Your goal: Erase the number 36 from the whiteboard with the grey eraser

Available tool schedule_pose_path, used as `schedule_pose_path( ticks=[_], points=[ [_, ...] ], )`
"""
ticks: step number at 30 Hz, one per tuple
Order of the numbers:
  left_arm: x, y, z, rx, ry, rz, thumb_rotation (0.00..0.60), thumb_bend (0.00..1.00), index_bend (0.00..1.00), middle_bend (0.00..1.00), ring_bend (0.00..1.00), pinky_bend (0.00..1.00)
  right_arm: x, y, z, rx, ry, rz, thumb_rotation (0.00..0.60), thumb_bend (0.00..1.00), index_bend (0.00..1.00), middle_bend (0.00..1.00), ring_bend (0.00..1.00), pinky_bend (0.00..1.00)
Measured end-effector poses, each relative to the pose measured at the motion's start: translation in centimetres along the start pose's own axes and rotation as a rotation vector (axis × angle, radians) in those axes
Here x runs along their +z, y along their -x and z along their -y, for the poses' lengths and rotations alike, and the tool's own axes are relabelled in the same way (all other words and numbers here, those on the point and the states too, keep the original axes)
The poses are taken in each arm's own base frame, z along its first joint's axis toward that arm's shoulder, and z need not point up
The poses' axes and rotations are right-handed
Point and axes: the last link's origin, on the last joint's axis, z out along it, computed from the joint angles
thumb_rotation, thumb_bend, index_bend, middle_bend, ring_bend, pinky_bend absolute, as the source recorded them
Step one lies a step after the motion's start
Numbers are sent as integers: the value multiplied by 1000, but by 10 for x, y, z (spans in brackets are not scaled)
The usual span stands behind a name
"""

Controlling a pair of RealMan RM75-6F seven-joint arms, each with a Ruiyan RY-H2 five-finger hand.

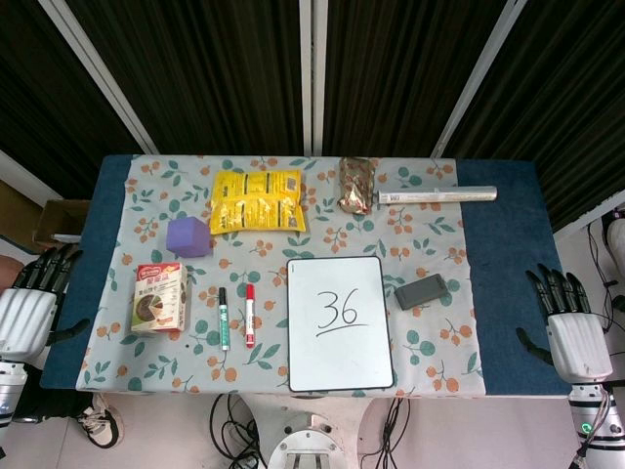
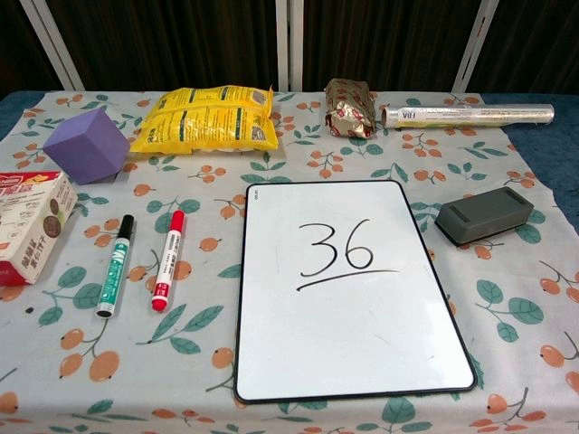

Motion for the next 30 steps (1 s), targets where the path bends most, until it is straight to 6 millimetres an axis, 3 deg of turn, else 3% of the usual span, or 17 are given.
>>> schedule_pose_path(
  ticks=[17, 23, 30],
  points=[
    [-4, -6, 4, 22, -14, 0, 600, 2, 37, 49, 57, 176, 3, 6, 1, 8, -9, 23, 600, 176, 0, 0, 0, 0],
    [-6, -4, 7, 22, -26, 6, 600, 2, 37, 49, 57, 176, 18, 12, 5, -34, -43, 70, 600, 176, 0, 0, 0, 0],
    [-5, -2, 4, 16, -15, 7, 600, 2, 37, 49, 57, 176, 50, 24, 16, -122, -112, 178, 600, 176, 0, 0, 0, 0]
  ],
)
